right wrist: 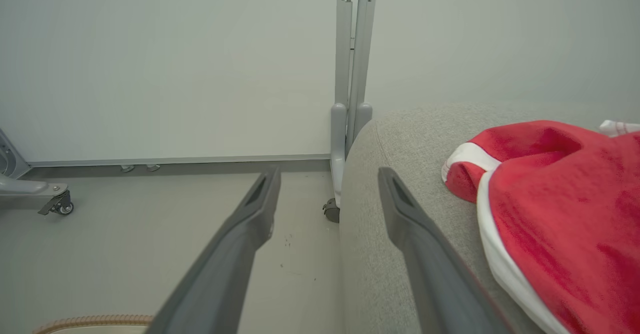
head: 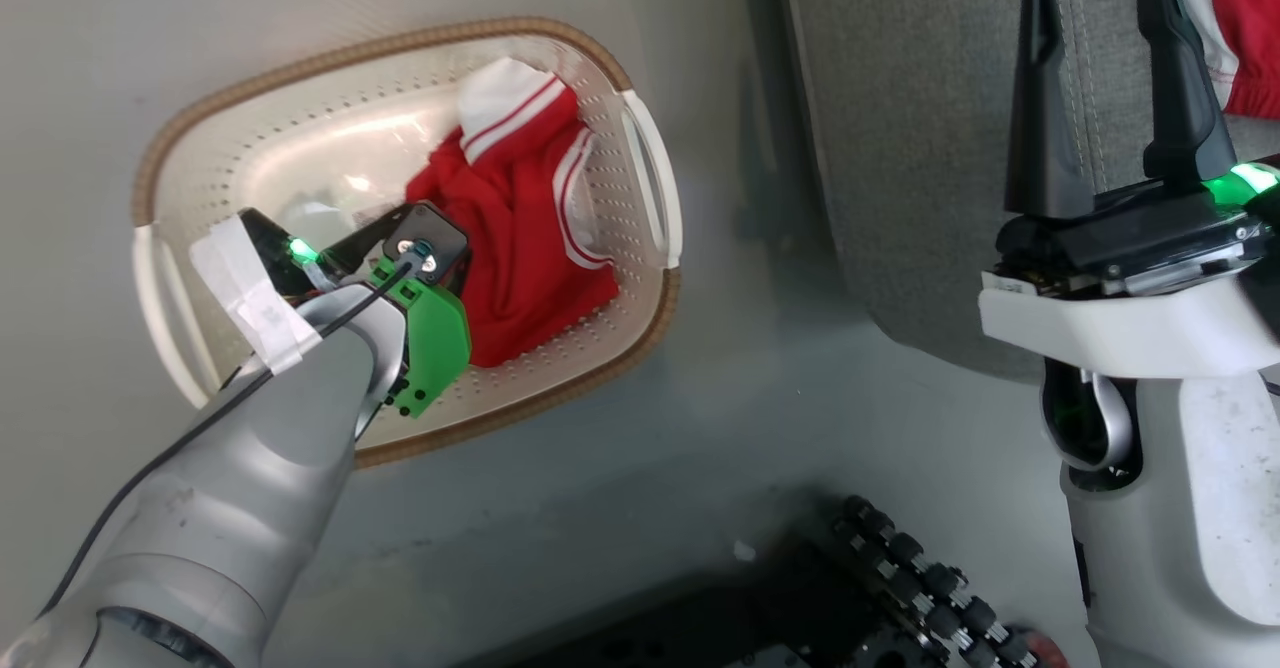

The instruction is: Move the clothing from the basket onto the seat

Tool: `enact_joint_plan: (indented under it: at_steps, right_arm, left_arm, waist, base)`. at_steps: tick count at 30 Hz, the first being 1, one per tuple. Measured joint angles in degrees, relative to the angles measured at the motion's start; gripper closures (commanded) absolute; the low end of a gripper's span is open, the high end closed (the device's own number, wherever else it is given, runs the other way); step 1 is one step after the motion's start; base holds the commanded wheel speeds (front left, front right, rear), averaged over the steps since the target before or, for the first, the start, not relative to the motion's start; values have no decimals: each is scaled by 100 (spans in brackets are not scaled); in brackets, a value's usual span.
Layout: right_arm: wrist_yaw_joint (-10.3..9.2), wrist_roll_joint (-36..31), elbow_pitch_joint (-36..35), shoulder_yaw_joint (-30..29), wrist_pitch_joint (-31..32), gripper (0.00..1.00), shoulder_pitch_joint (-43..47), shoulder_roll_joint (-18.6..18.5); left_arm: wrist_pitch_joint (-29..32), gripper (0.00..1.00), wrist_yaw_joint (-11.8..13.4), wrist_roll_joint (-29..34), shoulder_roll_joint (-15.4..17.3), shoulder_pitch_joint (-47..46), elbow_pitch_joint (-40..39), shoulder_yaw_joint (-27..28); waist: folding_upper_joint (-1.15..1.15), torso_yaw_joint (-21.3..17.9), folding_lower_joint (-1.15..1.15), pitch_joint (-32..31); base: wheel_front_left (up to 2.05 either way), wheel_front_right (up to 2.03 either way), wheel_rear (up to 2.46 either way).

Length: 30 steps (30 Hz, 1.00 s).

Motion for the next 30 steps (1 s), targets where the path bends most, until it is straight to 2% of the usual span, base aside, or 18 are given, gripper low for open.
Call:
enact_joint_plan:
  at_steps: [2, 8, 16, 17, 18, 19, 20, 24, 30]
  right_arm:
    - [-1, 234, -32, -30, 0, 0, -21, 2]
    - [0, 304, -76, 37, 0, 0, -79, 4]
    - [0, 335, -74, 97, 0, 0, -178, 8]
    - [0, 335, -66, 103, 0, 0, -179, 8]
    - [0, 334, -55, 108, 0, 0, -179, 8]
    - [0, 327, -44, 113, 1, 0, -179, 8]
    - [0, 318, -40, 121, 0, 0, -179, 9]
    - [0, 271, -25, 134, 1, 0, -180, 10]
    - [0, 129, 18, 101, 0, 0, -179, 11]
  left_arm:
    - [27, 0, 0, -214, 58, -101, 70, -137]
    - [144, 0, 0, -438, 261, -423, 315, -461]
    - [112, 0, 0, -913, 263, -471, 321, -797]
    - [120, 22, 0, -988, 258, -468, 291, -844]
    - [118, 52, 0, -1081, 256, -467, 241, -884]
    - [118, 89, 0, -1203, 258, -465, 190, -920]
    - [135, 100, 0, -1333, 259, -461, 149, -955]
    - [237, 100, 0, -1742, 315, -428, -62, -1212]
    - [-58, 100, 0, -2097, 334, -414, -215, -1546]
  waist:
    - [0, -105, 0, 172]
    - [0, -352, 0, 580]
    - [0, -609, 0, 849]
    - [0, -622, -1, 855]
    - [0, -631, -1, 854]
    - [0, -632, -1, 846]
    - [0, -630, -1, 836]
    - [0, -616, -1, 778]
    - [0, -546, -1, 575]
  base:
    - [0, 0, 0]
    - [0, 0, 0]
    - [0, 0, 0]
    - [0, 0, 0]
    - [0, 0, 0]
    - [0, 0, 0]
    - [0, 0, 0]
    - [0, 0, 0]
    - [0, 0, 0]
